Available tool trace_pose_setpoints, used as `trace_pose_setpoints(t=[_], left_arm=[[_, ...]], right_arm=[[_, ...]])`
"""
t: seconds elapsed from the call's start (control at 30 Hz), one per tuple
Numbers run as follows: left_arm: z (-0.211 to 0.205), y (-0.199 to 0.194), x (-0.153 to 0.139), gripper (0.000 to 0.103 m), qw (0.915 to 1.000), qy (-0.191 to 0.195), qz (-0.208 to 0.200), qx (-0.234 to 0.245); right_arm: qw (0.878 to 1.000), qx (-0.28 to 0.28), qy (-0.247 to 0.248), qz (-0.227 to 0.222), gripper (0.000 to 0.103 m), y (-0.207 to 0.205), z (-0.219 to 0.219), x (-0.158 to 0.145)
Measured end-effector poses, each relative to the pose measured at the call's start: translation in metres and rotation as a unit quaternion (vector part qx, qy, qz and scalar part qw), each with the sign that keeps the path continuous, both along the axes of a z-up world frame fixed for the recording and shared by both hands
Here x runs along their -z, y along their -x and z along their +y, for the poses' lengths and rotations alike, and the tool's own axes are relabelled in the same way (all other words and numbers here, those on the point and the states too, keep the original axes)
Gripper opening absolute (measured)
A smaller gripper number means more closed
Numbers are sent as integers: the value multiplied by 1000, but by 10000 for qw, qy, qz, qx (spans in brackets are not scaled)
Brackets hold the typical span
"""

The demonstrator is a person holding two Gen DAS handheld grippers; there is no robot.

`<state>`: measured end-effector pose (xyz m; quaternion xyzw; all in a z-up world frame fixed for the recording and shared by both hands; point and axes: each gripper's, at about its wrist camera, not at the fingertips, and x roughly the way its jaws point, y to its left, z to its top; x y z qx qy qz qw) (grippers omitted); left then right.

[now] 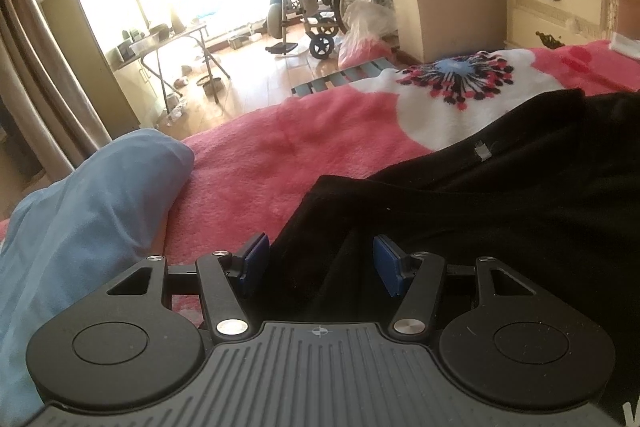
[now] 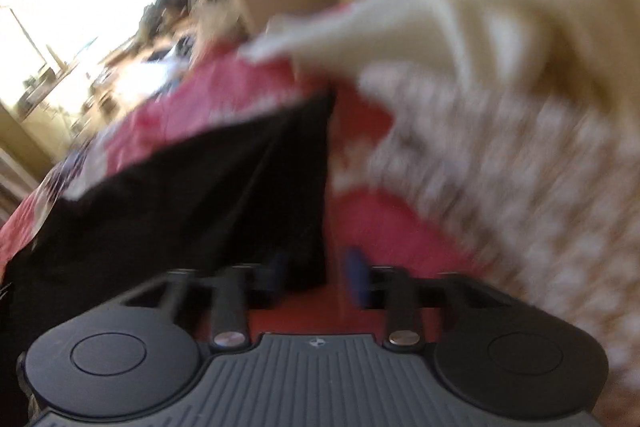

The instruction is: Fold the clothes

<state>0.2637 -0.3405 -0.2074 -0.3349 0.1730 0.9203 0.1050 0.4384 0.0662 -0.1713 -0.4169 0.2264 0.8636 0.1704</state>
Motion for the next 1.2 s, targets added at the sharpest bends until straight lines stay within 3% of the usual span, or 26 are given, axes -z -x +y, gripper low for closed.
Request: trace_pose_setpoints(t=[0.03,0.23,0.33,0.4,0.43,0.5,0.57,0.63,0.83,0.97,1.03,1.1,1.2], left_arm=[[0,0,0,58,10000,3,0,8],[-3,4,1,59,9999,-79,-69,-48],[-3,6,-1,59,9999,-82,-119,-60],[-4,7,-6,59,9998,-90,-185,-66],[-5,6,-11,59,9998,-82,-190,-28],[-9,2,-25,59,9998,-50,-165,84],[-15,-5,-45,59,9996,-15,-101,245],[-25,-13,-71,59,9990,-91,-69,427],[-72,-47,-148,60,9955,-661,-274,622],[-119,-75,-187,60,9946,-801,-514,426],[-140,-92,-196,60,9939,-786,-703,330],[-152,-103,-194,60,9891,-892,-1109,387],[-142,-119,-173,60,9709,-1292,-1869,759]], right_arm=[[9999,-101,9,-48,4,0,-1,3],[9839,-55,-1713,-506,2,-6,-5,3],[9902,100,-1360,-296,4,-18,8,-9],[9948,97,-1007,96,23,-42,5,-33],[9961,92,-827,301,26,-55,3,-45],[9968,-394,-215,659,29,-88,-2,-72],[9911,-992,497,738,31,-120,-7,-89],[9835,-1399,972,607,35,-152,-19,-92],[9819,-1363,957,-903,35,-240,-75,-29],[9823,-1067,1045,-1132,35,-261,-85,-12],[9816,-1095,1069,-1144,33,-264,-88,-11],[9788,-1262,1051,-1222,21,-260,-92,-11],[9769,-1433,762,-1392,6,-260,-105,-8]])
